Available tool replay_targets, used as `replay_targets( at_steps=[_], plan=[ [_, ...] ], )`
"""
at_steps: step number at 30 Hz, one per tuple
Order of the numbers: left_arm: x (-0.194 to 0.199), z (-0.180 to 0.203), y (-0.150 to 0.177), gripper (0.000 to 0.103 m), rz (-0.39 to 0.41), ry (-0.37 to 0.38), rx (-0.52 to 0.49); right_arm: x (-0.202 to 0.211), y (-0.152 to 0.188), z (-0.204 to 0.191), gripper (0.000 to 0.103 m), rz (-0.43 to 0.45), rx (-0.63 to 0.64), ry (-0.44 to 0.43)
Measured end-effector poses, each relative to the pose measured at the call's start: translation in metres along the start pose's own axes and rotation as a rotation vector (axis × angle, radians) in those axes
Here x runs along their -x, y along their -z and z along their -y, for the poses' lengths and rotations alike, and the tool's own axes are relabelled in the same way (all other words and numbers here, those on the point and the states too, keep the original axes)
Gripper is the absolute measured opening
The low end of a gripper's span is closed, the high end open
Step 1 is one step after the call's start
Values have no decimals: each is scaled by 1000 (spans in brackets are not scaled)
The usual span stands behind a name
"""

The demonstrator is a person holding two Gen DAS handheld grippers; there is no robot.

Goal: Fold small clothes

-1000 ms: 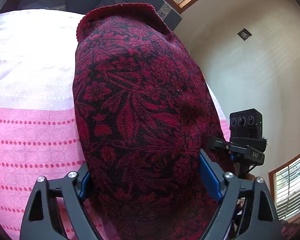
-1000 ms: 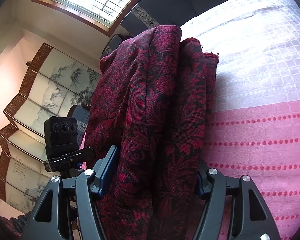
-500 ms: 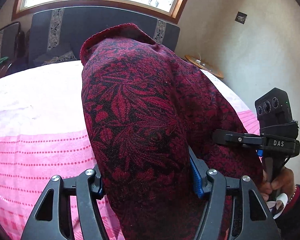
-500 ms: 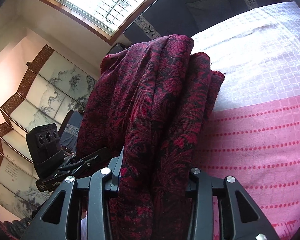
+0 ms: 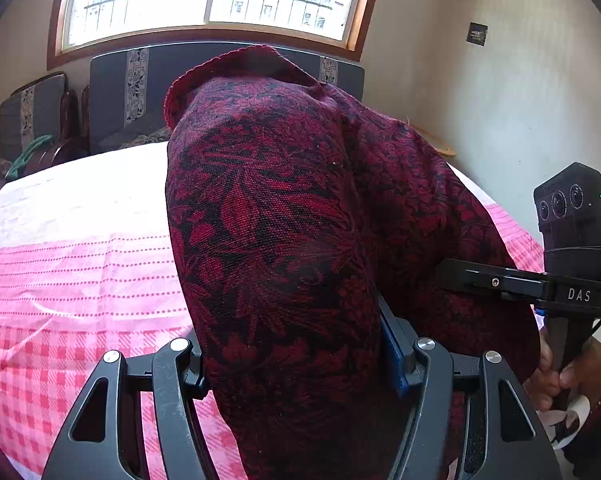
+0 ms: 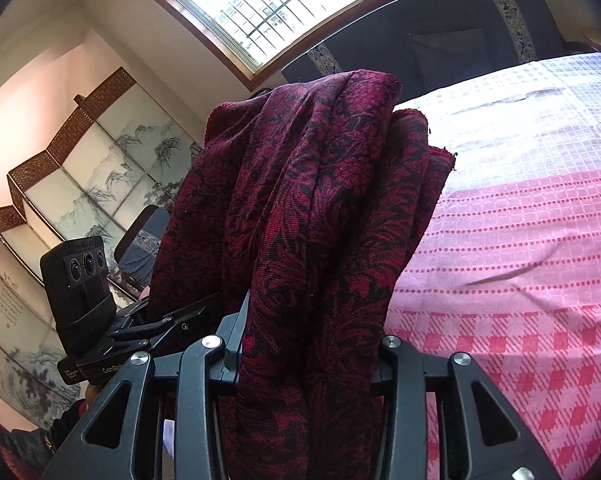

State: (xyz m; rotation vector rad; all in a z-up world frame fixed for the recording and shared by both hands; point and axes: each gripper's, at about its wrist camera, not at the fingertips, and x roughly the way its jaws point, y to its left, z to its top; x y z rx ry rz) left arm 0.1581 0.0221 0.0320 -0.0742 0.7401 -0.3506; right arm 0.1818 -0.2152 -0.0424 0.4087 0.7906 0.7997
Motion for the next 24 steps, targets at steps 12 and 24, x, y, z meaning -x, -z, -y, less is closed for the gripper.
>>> replay_targets(
  at_steps=[12, 24],
  plan=[
    [42, 14, 53, 64, -3, -34, -31, 21, 55, -13, 36, -12, -8, 0],
    [60, 24, 88, 64, 9, -61, -49, 22, 70, -14, 36, -23, 23, 21]
  ],
)
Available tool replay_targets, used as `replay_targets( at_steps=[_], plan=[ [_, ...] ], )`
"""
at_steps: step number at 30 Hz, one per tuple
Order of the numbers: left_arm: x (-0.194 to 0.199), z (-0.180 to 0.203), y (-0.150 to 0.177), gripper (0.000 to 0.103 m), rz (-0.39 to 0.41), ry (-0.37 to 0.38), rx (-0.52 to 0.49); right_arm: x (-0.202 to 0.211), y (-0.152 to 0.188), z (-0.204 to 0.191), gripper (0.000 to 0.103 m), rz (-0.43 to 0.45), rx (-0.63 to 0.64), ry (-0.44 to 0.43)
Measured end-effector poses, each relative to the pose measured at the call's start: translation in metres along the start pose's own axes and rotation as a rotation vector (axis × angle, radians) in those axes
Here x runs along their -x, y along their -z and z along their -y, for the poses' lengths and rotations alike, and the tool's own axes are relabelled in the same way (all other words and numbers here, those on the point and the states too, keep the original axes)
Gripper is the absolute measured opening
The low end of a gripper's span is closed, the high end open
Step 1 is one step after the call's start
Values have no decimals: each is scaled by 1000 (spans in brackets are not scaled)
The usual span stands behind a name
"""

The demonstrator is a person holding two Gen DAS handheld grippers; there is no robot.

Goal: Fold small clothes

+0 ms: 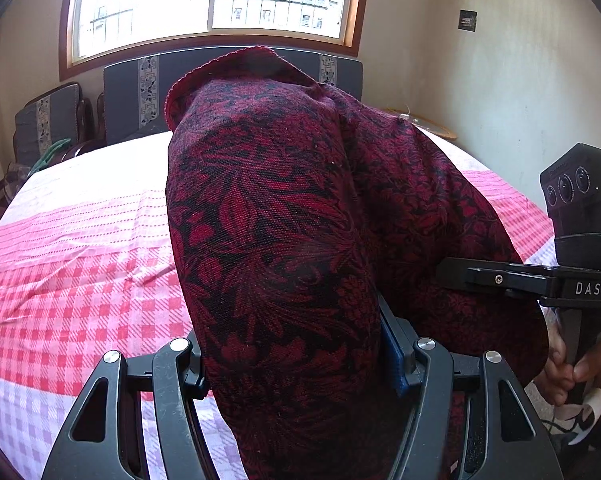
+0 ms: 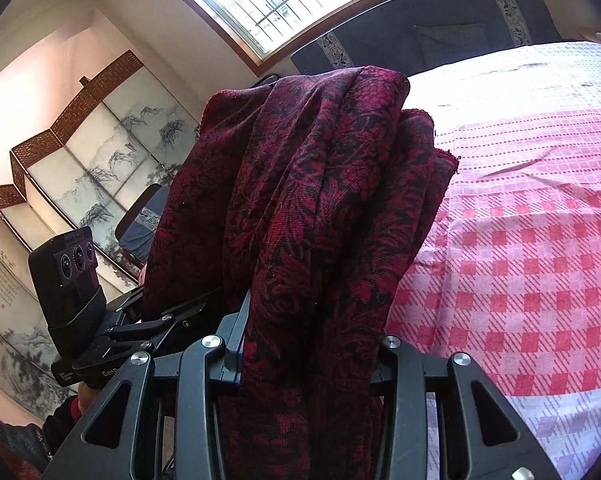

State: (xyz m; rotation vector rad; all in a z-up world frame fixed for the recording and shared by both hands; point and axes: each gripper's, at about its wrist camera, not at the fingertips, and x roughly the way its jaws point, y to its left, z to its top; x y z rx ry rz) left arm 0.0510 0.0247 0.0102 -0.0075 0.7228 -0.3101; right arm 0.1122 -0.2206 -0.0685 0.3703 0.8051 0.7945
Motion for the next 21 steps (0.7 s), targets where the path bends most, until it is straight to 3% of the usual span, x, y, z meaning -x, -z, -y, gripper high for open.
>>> replay_targets(
  at_steps=[21],
  plan=[
    [3, -1, 4, 64, 0, -10, 7, -9, -8, -9, 36, -7, 15, 12]
  ],
)
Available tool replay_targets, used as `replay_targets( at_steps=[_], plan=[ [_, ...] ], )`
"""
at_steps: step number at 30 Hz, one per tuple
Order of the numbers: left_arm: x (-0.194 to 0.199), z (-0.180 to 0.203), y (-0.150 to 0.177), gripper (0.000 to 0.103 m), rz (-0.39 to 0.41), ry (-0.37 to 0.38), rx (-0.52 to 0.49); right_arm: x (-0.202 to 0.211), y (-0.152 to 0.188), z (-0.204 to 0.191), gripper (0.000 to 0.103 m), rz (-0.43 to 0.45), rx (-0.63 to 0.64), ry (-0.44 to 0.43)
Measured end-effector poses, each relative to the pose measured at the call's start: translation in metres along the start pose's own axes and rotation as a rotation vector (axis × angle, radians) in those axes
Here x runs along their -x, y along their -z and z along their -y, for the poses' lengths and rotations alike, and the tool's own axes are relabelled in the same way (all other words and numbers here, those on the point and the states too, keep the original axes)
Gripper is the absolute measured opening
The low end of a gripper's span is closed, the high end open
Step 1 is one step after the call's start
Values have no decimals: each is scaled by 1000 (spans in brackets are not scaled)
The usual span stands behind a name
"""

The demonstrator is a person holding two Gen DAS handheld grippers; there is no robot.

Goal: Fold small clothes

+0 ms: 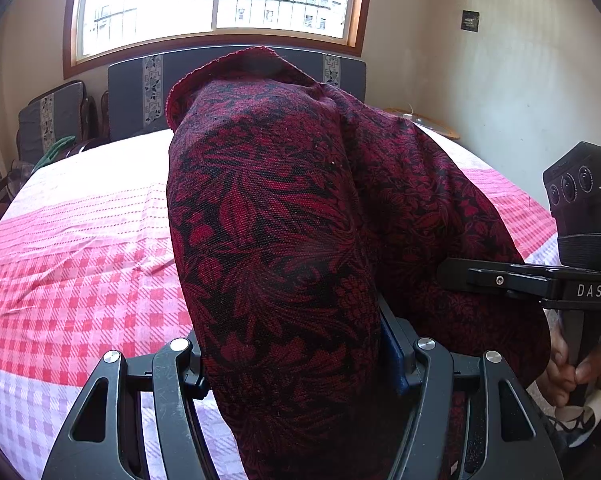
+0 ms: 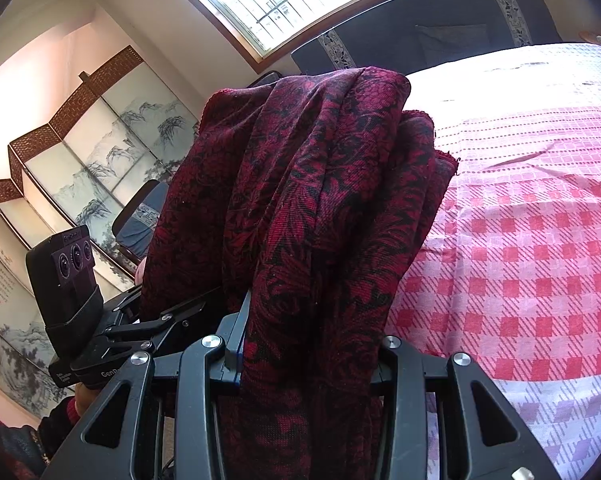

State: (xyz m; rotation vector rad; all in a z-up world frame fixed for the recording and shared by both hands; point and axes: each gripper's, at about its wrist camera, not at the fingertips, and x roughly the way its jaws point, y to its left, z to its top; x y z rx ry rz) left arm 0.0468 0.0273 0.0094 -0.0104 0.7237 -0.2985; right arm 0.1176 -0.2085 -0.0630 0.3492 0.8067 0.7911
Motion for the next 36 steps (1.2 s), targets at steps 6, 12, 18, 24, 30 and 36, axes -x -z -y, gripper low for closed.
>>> replay_targets(
  at_steps=[6, 12, 18, 24, 30, 36],
  plan=[
    [0, 0, -1, 64, -2, 0, 5, 0, -1, 0, 36, -1, 0, 0],
    [-4, -1, 0, 64, -9, 1, 11, -3, -2, 2, 36, -9, -4, 1],
    [-10, -2, 2, 65, -22, 7, 20, -5, -1, 4, 36, -18, -15, 5],
    [-13, -1, 2, 65, -26, 10, 21, -5, -1, 4, 36, -21, -17, 5],
    [-16, -3, 5, 66, -38, 16, 26, -6, -1, 6, 36, -30, -29, 6],
    [-19, -2, 10, 69, -26, 17, 18, -8, 1, 14, 36, -36, -56, -11]
  ],
)
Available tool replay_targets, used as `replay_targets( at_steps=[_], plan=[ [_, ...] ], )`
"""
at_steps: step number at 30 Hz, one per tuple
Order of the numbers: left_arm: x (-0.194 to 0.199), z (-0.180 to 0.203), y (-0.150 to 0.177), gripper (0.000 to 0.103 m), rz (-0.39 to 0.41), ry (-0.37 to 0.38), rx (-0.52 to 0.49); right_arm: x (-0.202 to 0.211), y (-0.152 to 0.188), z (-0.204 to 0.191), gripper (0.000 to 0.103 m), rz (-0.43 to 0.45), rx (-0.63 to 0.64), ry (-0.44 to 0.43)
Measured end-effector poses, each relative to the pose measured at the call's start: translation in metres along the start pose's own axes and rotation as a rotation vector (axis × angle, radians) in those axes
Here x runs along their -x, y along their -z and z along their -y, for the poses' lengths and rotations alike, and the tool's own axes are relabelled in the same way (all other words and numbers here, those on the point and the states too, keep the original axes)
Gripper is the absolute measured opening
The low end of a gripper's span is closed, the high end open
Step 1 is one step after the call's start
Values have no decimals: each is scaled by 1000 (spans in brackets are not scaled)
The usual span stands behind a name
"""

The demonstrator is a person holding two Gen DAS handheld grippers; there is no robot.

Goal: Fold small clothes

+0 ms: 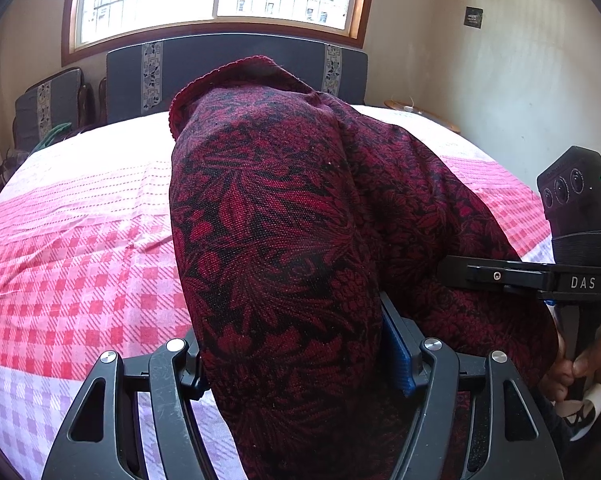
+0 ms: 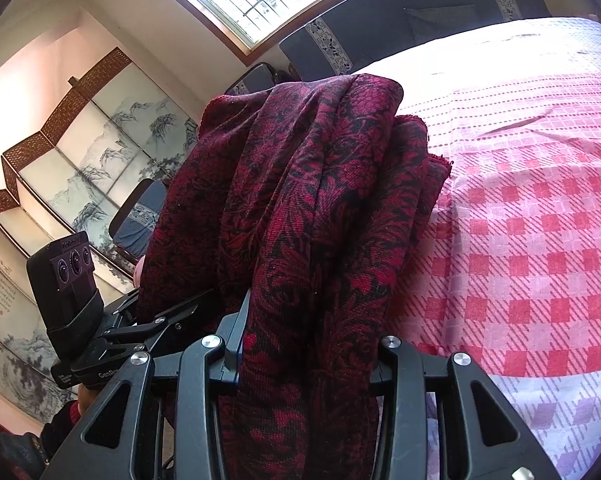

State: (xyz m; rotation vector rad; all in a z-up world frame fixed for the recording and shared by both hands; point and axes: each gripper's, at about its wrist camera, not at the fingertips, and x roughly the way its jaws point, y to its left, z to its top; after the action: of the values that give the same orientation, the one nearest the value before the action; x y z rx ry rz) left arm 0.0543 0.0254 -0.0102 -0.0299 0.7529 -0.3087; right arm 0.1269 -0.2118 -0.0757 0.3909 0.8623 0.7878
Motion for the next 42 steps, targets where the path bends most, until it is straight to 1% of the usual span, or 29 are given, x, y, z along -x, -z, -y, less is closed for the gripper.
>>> replay_targets(
  at_steps=[6, 8, 10, 12, 15, 17, 18, 19, 20, 21, 22, 25, 26, 28, 30, 37, 42],
  plan=[
    [0, 2, 7, 80, 25, -29, -7, 0, 2, 4, 38, 3, 1, 4],
    [2, 2, 10, 89, 47, -63, -10, 0, 5, 4, 42, 7, 13, 13],
    [5, 5, 14, 93, 74, -103, -26, 2, 7, 1, 47, 13, 27, 31],
    [10, 10, 16, 96, 106, -158, -48, 6, 8, -5, 49, 28, 49, 55],
    [22, 23, 18, 98, 187, -307, -112, 20, 13, -25, 52, 82, 119, 120],
    [30, 31, 17, 100, 232, -395, -135, 31, 16, -39, 57, 128, 172, 167],
    [35, 33, 16, 100, 252, -419, -131, 36, 18, -45, 59, 147, 192, 175],
    [40, 34, 14, 100, 269, -430, -120, 42, 20, -50, 62, 166, 208, 184],
    [45, 34, 12, 101, 282, -430, -105, 47, 23, -54, 68, 187, 222, 193],
    [49, 33, 9, 101, 291, -423, -89, 52, 24, -57, 70, 204, 235, 198],
    [54, 32, 6, 102, 296, -423, -78, 57, 26, -60, 71, 219, 245, 199],
    [65, 30, 1, 103, 326, -471, -54, 70, 26, -65, 73, 245, 262, 200],
    [69, 31, 0, 103, 330, -466, -46, 73, 25, -68, 73, 249, 266, 201],
    [77, 30, -3, 103, 344, -422, -31, 77, 25, -70, 74, 258, 273, 200],
    [84, 31, -7, 103, 351, -400, -28, 78, 26, -71, 76, 257, 275, 198],
    [91, 47, -10, 103, 363, -365, -62, 76, 27, -76, 78, 258, 281, 195],
    [94, 52, -13, 103, 360, -342, -65, 78, 27, -76, 80, 261, 281, 194]
  ],
)
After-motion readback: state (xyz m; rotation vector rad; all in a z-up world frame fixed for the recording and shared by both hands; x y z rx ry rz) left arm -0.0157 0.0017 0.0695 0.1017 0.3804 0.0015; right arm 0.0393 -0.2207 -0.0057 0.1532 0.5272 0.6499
